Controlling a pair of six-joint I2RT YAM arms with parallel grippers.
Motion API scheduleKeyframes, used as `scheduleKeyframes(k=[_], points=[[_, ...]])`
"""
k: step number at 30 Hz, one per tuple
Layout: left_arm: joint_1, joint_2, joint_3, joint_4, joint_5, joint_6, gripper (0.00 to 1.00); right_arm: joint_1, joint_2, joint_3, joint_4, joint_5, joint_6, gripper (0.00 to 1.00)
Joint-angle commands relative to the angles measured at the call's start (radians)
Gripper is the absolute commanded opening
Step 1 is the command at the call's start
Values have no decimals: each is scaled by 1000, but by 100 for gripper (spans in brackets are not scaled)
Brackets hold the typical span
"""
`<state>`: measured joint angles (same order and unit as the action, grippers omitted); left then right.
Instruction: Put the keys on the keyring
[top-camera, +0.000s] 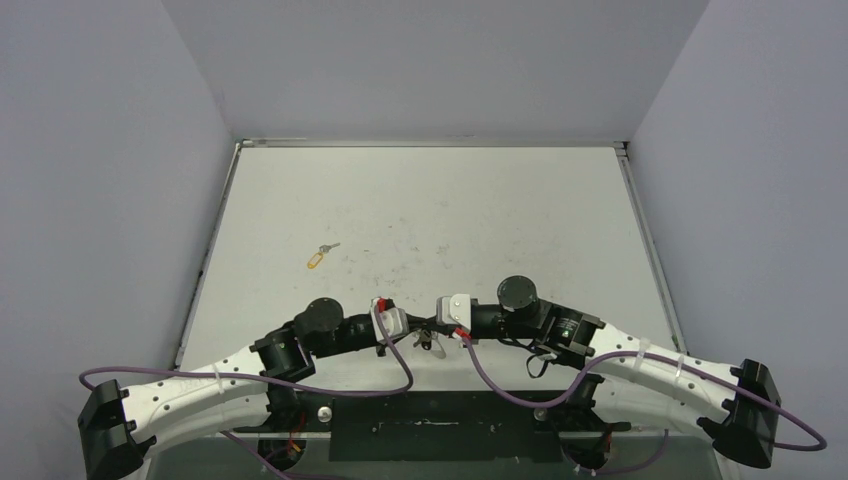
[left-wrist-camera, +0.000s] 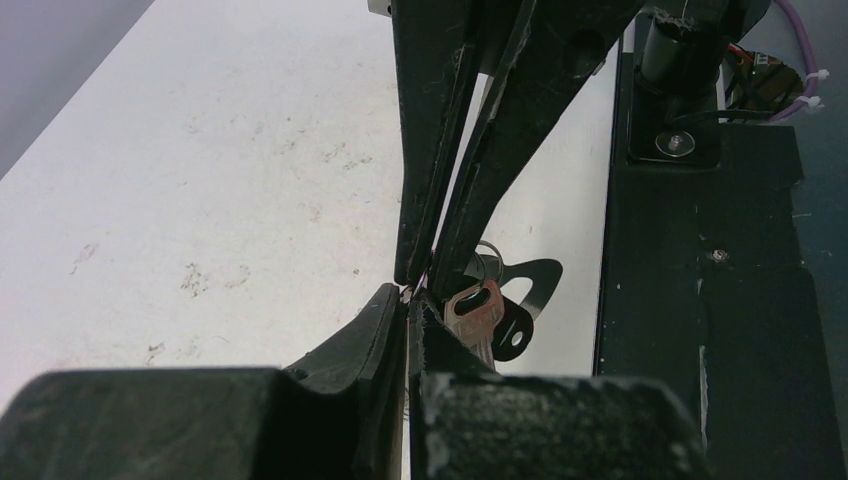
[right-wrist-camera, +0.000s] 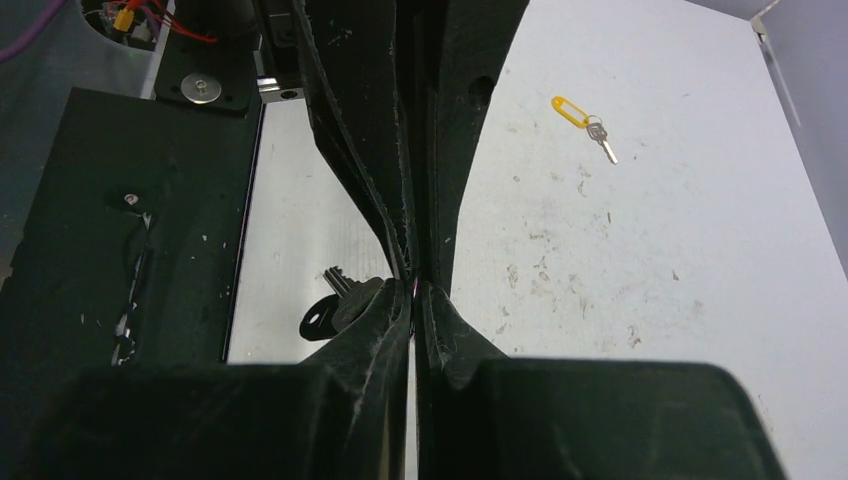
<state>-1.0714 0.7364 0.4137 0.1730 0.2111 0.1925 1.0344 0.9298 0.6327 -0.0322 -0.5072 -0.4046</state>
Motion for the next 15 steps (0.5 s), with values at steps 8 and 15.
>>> scheduleKeyframes(k=[8,15], points=[[-4,1,28,-13,-12,24,12,-15,42,121,-137,76,29,0],[-4,-10,52,-101,-42,64,30,-15,75,211,-289,132,75,0]])
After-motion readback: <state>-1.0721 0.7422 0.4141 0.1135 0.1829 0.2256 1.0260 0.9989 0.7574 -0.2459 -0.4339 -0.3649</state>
